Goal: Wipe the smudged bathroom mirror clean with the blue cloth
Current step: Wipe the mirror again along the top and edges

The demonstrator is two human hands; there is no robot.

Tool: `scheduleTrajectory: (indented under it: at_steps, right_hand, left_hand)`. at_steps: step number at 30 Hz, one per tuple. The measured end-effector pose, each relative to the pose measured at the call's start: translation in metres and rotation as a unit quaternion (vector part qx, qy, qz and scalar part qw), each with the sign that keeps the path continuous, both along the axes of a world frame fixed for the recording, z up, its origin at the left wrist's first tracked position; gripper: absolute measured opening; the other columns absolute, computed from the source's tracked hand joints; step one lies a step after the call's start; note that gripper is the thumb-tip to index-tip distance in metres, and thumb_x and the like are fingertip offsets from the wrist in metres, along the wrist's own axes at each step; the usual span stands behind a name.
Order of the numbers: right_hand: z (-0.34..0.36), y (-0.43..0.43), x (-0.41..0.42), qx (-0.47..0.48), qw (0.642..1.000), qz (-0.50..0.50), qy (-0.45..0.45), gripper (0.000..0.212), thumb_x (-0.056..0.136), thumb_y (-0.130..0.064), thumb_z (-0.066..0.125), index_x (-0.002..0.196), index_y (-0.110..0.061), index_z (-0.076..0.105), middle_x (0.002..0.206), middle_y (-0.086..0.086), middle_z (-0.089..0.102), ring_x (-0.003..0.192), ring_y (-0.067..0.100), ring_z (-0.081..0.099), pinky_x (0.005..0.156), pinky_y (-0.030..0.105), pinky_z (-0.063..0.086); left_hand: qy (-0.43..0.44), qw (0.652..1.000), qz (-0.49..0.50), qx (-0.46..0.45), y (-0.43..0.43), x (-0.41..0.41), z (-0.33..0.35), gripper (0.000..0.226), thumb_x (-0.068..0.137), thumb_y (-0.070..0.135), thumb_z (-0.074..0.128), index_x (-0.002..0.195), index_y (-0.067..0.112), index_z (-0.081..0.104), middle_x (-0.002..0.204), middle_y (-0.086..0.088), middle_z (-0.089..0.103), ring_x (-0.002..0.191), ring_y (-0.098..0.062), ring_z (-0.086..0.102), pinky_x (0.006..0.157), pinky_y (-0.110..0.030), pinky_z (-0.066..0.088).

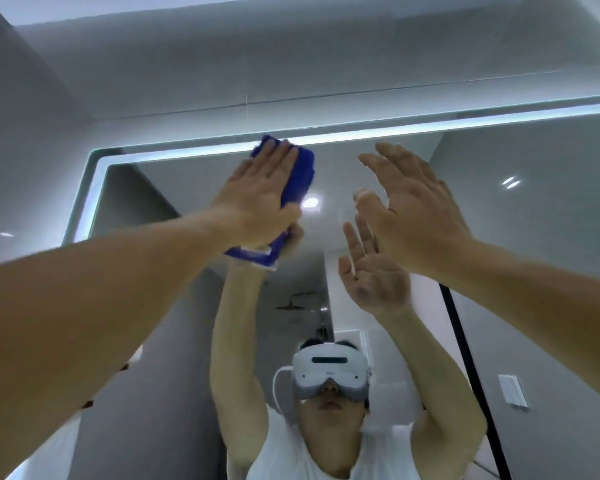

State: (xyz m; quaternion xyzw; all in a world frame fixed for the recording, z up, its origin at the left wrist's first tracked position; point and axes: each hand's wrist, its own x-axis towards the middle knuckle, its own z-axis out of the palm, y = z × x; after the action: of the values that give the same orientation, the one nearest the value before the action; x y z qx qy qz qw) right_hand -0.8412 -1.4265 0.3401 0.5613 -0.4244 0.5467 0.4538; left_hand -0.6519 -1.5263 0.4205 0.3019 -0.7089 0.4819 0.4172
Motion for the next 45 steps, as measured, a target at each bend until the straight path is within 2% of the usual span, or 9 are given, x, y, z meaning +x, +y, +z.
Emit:
scheduleTrajectory:
  at_steps: [7, 12, 15, 20, 23, 27, 34, 40, 45]
  right_hand:
    - [-0.001, 0.004, 0.013, -0.006, 0.999, -0.043, 0.005, 0.065, 0.089, -0.052, 0.022, 0.15, -0.032, 0.029, 0.161, -0.009, 0.017, 0.149, 0.015, 0.011, 0.118, 0.04, 0.01]
    - [-0.003, 0.022, 0.011, 0.001, 0.999, -0.037, -0.019, 0.067, 0.086, -0.047, 0.026, 0.15, -0.028, 0.031, 0.161, -0.008, 0.019, 0.148, 0.012, 0.011, 0.117, 0.037, 0.012]
    - [-0.006, 0.027, 0.009, 0.017, 0.998, -0.058, 0.003, 0.066, 0.087, -0.047, 0.025, 0.151, -0.029, 0.029, 0.161, -0.008, 0.017, 0.148, 0.012, 0.01, 0.117, 0.038, 0.012]
    - [-0.018, 0.033, -0.012, 0.034, 0.997, -0.069, 0.011, 0.066, 0.088, -0.05, 0.023, 0.151, -0.032, 0.026, 0.161, -0.01, 0.014, 0.148, 0.01, 0.006, 0.118, 0.038, 0.01]
    - [-0.023, 0.033, -0.027, 0.028, 0.999, -0.044, 0.014, 0.067, 0.087, -0.052, 0.023, 0.151, -0.032, 0.028, 0.161, -0.011, 0.016, 0.148, 0.009, 0.007, 0.117, 0.036, 0.008]
    - [-0.026, 0.025, -0.032, 0.032, 0.999, -0.005, -0.007, 0.066, 0.087, -0.052, 0.024, 0.15, -0.032, 0.03, 0.16, -0.009, 0.018, 0.147, 0.011, 0.01, 0.118, 0.038, 0.011]
    - [-0.038, 0.024, -0.023, 0.017, 0.999, 0.034, -0.003, 0.056, 0.092, -0.042, 0.03, 0.147, -0.03, 0.034, 0.158, -0.003, 0.024, 0.146, 0.016, 0.016, 0.114, 0.039, 0.015]
    - [-0.043, 0.033, -0.017, 0.041, 0.999, 0.019, -0.029, 0.061, 0.09, -0.047, 0.027, 0.148, -0.029, 0.033, 0.16, -0.007, 0.02, 0.147, 0.012, 0.011, 0.118, 0.039, 0.011]
    - [-0.057, 0.04, -0.01, 0.036, 0.998, 0.015, -0.059, 0.061, 0.09, -0.045, 0.028, 0.148, -0.029, 0.033, 0.16, -0.007, 0.021, 0.147, 0.011, 0.011, 0.118, 0.041, 0.013]
  left_hand:
    - [0.064, 0.998, -0.029, 0.007, -0.007, -0.02, -0.015, 0.08, 0.094, 0.047, 0.03, 0.154, 0.018, -0.014, 0.163, 0.003, -0.018, 0.149, -0.015, -0.018, 0.122, -0.04, -0.004]
    - [-0.126, 0.987, -0.063, -0.075, -0.012, -0.018, -0.15, 0.072, 0.092, 0.046, 0.029, 0.156, 0.017, 0.009, 0.164, -0.001, 0.002, 0.151, -0.017, 0.0, 0.119, -0.041, 0.007]
    - [-0.207, 0.973, -0.051, -0.083, -0.015, -0.004, -0.109, 0.072, 0.093, 0.049, 0.025, 0.154, 0.027, -0.007, 0.162, 0.005, -0.009, 0.15, -0.01, -0.01, 0.122, -0.035, -0.003]
    - [0.079, 0.996, -0.017, 0.031, 0.001, -0.021, 0.039, 0.073, 0.092, 0.04, 0.03, 0.156, 0.017, 0.002, 0.165, -0.001, -0.002, 0.151, -0.018, -0.005, 0.122, -0.042, 0.006]
    - [0.123, 0.992, -0.013, 0.039, -0.004, -0.037, 0.041, 0.076, 0.092, 0.042, 0.027, 0.156, 0.015, -0.004, 0.165, 0.0, -0.008, 0.15, -0.017, -0.01, 0.122, -0.041, -0.001]
    - [0.052, 0.998, -0.021, 0.011, 0.0, -0.034, -0.027, 0.078, 0.086, 0.045, 0.016, 0.154, 0.018, -0.011, 0.164, 0.002, -0.014, 0.149, -0.012, -0.017, 0.122, -0.038, -0.004]
    - [-0.312, 0.947, 0.029, -0.073, -0.002, 0.011, -0.151, 0.07, 0.098, 0.046, 0.03, 0.157, 0.017, 0.006, 0.165, -0.002, 0.003, 0.152, -0.019, -0.002, 0.122, -0.04, 0.004]
    - [0.012, 0.999, 0.021, 0.044, 0.003, 0.013, -0.028, 0.077, 0.094, 0.044, 0.029, 0.155, 0.02, -0.01, 0.164, 0.0, -0.011, 0.149, -0.013, -0.015, 0.122, -0.036, -0.003]
    - [0.033, 0.999, -0.004, 0.004, -0.001, -0.004, -0.084, 0.077, 0.092, 0.046, 0.02, 0.155, 0.015, -0.01, 0.164, -0.003, -0.012, 0.15, -0.017, -0.014, 0.123, -0.042, 0.002]
